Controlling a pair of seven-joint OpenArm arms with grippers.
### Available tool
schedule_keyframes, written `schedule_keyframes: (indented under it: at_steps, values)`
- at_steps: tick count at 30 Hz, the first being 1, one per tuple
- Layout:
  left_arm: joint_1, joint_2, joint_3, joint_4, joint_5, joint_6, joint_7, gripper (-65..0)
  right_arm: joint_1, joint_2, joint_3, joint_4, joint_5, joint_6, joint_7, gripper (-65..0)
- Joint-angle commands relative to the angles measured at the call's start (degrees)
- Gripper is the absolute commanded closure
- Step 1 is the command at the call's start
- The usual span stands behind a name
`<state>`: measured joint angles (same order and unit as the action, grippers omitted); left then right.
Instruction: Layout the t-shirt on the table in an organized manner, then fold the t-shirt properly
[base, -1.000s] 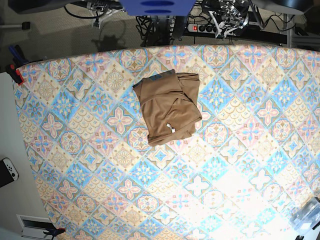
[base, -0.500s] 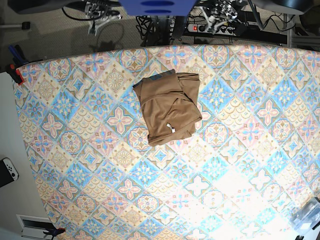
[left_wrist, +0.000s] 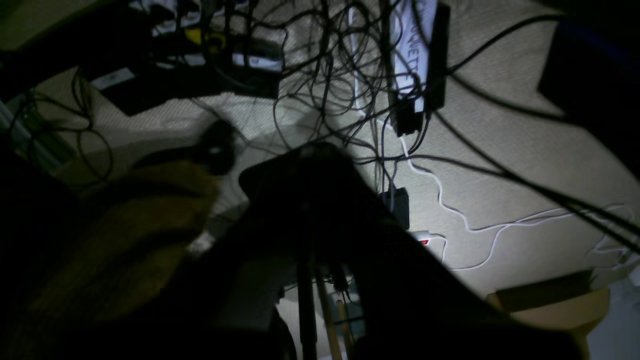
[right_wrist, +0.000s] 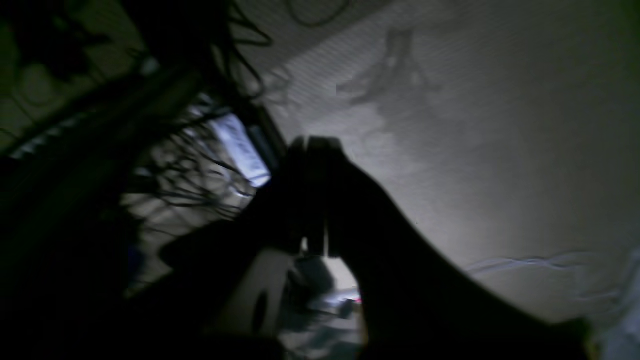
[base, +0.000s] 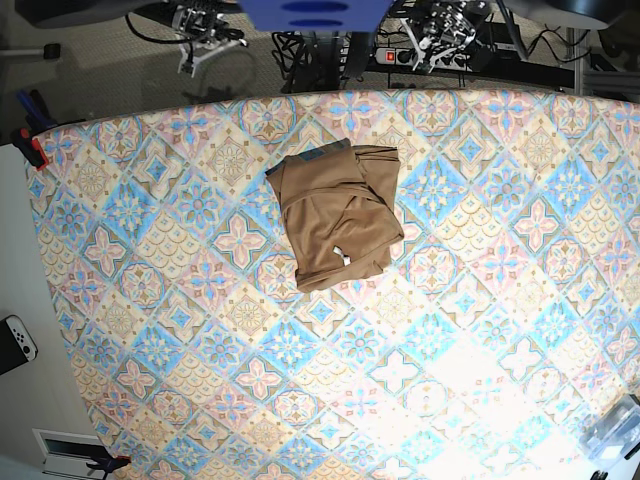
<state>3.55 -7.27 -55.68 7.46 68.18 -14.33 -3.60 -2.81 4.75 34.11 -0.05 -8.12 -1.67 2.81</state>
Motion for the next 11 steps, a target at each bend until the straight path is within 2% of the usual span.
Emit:
schedule_keyframes:
  at_steps: [1,11]
  values:
    - [0.1,-0.1,0.0,0.1,0.3,0.0,0.1,0.0,-0.2,0.7,0.5,0.1,0.0,-0.4,0.1,0.0]
    - [-0.7,0.1,0.0,0.1,0.2,0.0,0.1,0.0,-0.2,0.7,0.5,0.1,-0.2,-0.4,0.1,0.0]
